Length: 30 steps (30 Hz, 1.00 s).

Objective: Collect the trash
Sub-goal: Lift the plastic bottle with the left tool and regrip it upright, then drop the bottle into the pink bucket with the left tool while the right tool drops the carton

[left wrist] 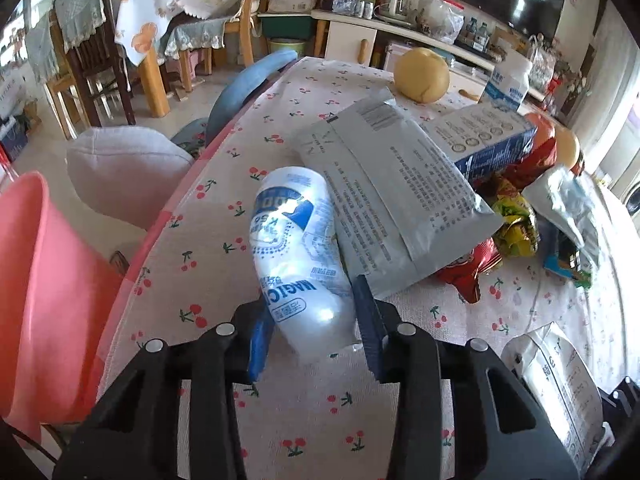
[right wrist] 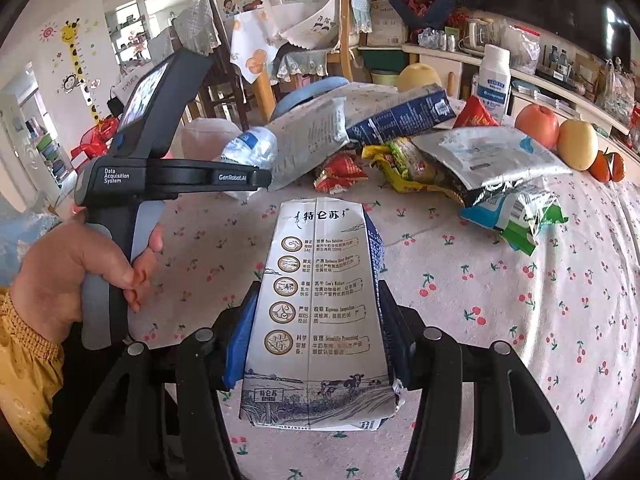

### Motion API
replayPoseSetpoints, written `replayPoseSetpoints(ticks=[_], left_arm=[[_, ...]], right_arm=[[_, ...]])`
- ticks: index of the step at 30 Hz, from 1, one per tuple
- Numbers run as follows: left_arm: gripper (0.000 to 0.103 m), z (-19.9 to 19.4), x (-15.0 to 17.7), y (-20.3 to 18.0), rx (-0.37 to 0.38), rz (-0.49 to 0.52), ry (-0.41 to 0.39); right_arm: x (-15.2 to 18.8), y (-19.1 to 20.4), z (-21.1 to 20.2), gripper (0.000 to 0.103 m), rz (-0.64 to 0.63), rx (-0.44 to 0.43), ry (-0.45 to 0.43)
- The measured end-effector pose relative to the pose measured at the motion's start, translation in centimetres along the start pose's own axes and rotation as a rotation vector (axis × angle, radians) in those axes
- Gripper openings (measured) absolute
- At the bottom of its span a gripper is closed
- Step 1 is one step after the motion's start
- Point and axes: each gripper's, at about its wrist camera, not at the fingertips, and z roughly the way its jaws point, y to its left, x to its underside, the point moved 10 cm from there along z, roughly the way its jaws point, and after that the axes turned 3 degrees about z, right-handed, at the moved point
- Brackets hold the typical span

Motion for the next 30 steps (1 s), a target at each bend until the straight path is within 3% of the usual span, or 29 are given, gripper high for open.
replayPoseSetpoints(ticks=[8,20,30], left_arm=[[0.035,-0.3,0.0,0.3,0.104,-0.055,0.005],[0.031,-1.4,-0.5,0.9,0.196,-0.099,-0.02],[0.027,-3.9,-2.0,1.8,0.24,-0.136,-0.115]], right_arm=[[0.3,0.6,0.1,0.056,-0.018,0.02,-0.003],[0.0,1.6,-0.1,0.056,-0.031,0.029,-0.012],[-0.8,2.6,-0.4,0.056,-0.053,0.035,-0.034]])
